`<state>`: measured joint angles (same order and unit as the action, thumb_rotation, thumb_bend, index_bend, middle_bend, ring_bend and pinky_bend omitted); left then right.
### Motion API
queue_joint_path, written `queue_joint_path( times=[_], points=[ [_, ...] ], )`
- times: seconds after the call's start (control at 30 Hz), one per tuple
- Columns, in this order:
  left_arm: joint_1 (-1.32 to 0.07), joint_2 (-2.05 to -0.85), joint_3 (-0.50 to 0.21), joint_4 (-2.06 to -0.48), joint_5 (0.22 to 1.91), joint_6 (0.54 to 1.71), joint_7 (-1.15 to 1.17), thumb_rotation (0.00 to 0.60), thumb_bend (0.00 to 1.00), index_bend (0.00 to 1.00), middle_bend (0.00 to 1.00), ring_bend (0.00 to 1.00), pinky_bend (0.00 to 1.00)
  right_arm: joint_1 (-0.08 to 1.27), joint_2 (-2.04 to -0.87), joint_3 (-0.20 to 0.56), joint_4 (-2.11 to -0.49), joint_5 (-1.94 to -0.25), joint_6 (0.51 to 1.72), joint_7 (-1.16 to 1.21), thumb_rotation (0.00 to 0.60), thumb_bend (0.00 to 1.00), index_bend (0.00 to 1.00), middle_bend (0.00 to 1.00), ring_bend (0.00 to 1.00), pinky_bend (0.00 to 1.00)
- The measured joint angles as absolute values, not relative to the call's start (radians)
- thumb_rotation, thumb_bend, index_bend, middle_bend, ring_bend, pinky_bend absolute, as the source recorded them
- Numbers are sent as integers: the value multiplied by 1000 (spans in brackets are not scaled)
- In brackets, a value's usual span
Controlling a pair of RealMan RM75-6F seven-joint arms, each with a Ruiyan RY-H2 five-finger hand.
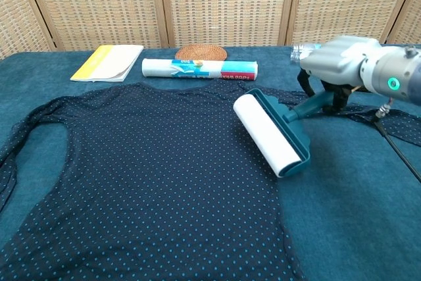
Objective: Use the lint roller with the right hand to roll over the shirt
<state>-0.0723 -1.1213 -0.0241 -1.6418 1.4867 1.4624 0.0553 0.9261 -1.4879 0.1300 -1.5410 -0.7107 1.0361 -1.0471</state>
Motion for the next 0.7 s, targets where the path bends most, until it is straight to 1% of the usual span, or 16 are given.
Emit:
queue_joint_path(
  times=[0.2,0.33,0.53,0.7],
  points=[
    [-78,-1120,-27,-1632,1473,1447,41,600,0,0,0,0,0,1009,-1498,133,-1513,-641,1056,-1214,600,764,727,1000,1000,1000],
    [-82,-1118,-29,-1628,1468,1440,29,600,0,0,0,0,0,1065,-1532,129,-1485,-563,1062,-1310,600,761,727,1000,1000,1000],
    [-83,-1114,-31,-1624,1465,1439,14,600,0,0,0,0,0,1113,-1605,113,-1421,-503,1069,-1379,600,761,728,1000,1000,1000],
    [-88,-1115,-32,-1618,1457,1427,11,600,0,0,0,0,0,1137,-1640,104,-1409,-475,1077,-1410,600,762,729,1000,1000,1000]
  ],
)
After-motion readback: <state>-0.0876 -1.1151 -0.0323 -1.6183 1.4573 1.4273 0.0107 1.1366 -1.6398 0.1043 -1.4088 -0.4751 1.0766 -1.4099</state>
